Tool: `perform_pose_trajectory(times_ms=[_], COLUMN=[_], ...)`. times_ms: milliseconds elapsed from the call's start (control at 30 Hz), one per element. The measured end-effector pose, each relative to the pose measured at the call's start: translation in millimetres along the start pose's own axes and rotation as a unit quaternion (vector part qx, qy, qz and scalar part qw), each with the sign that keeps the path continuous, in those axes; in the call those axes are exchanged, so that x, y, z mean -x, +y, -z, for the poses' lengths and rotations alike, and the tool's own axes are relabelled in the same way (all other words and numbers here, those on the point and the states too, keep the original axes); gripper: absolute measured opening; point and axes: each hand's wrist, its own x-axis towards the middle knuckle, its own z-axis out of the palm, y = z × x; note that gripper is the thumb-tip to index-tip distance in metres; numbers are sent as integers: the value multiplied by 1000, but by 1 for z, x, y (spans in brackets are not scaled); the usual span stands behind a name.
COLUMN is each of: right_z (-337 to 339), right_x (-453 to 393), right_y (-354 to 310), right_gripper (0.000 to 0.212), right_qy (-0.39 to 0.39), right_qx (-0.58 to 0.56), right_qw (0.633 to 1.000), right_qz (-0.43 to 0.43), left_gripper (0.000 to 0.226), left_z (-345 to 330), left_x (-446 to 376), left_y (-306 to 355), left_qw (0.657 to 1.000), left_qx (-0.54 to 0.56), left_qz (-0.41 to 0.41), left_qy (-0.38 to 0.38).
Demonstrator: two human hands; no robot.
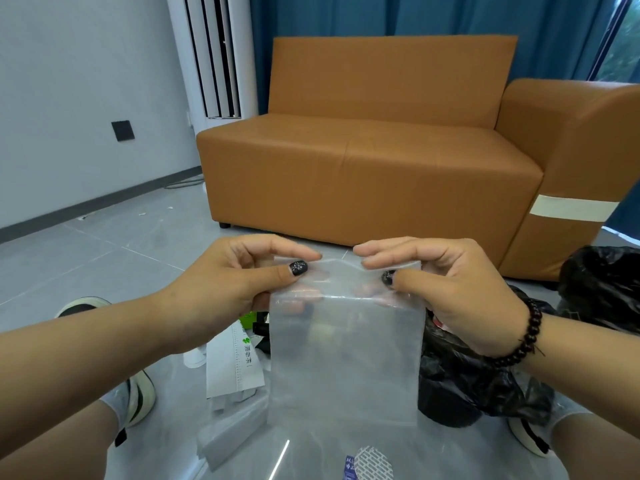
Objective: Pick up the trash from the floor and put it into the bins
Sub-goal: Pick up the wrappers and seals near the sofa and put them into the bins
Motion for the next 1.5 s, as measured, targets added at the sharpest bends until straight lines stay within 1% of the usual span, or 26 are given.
perform_pose_trajectory(times_ms=[67, 133, 167, 200, 267, 333, 367, 433, 500, 533, 600, 667, 767, 833, 867, 967, 1067, 1100, 1167, 1233, 1333, 1433, 1500], right_z=[2, 3, 3, 3, 1, 1, 2, 3, 4, 4, 3, 2, 4, 5, 5, 5, 4, 3, 4, 6, 6, 4, 5], right_x=[-1, -1, -1, -2, -1, 0, -1, -2, -2, -1, 1, 2, 0, -2, -2, -3, -2, -1, 0, 0, 0, 1, 2], right_y=[0, 3, 4, 6, 7, 8, 8, 9, 8, 8, 8, 7, 8, 9, 8, 10, 13, 13, 13, 12, 10, 9, 10], right_gripper=[18, 11, 8, 10, 20, 30, 32, 28, 21, 18, 16, 18, 21, 22, 22, 10, 6, 7, 17, 24, 20, 13, 13], right_qy=[-1, 3, 10, 15, 12, 8, 9, 11, 4, 0, -10, -13, 12, 31, 32, 30, 36, 32, 22, 9, -11, -5, -3], right_qx=[-5, -6, -8, -12, -31, -31, -18, 21, 25, 10, -16, -13, 4, -15, -29, -69, -54, -44, -25, -12, -10, 15, 11], right_qw=[1000, 1000, 1000, 1000, 999, 999, 1000, 999, 999, 998, 998, 998, 999, 998, 998, 995, 996, 997, 997, 996, 995, 997, 998], right_qz=[2, 0, -2, -5, -15, -17, -19, -30, -45, -54, -65, -61, -51, -47, -47, -63, -57, -54, -67, -83, -98, -79, -69], left_gripper=[27, 18, 21, 25, 34, 37, 34, 28, 40, 42, 36, 30, 23, 18, 20, 30, 29, 28, 30, 32, 37, 18, 9], left_z=[2, 5, 8, 10, 12, 12, 11, 9, 7, 7, 5, 4, 5, 6, 7, 9, 9, 9, 10, 10, 10, 7, 5], left_x=[-1, -2, -3, -3, -4, -5, -5, -5, -5, -5, -4, -3, -4, -5, -5, -5, -5, -5, -5, -5, -4, -5, -4], left_y=[-1, -4, -5, -6, -8, -9, -8, -9, -9, -9, -7, -6, -7, -8, -9, -11, -12, -13, -12, -12, -13, -13, -14], left_qw=[1000, 1000, 1000, 999, 999, 1000, 999, 998, 999, 999, 998, 998, 998, 998, 999, 1000, 1000, 999, 998, 997, 997, 997, 998], left_qx=[-3, -4, -3, 3, 6, -23, -36, -41, -32, -34, -49, -63, -63, -56, -51, -20, -3, -14, -55, -72, -76, -69, -51], left_qz=[0, -2, -6, -9, -13, -20, -23, -24, -15, -13, -9, -7, -1, -1, -5, -19, -30, -32, -37, -21, 9, -5, -15], left_qy=[5, -11, -23, -33, -29, -1, 17, 33, 26, 24, 23, 28, 28, 20, 15, 3, 2, 9, 20, 19, 15, 21, 18])
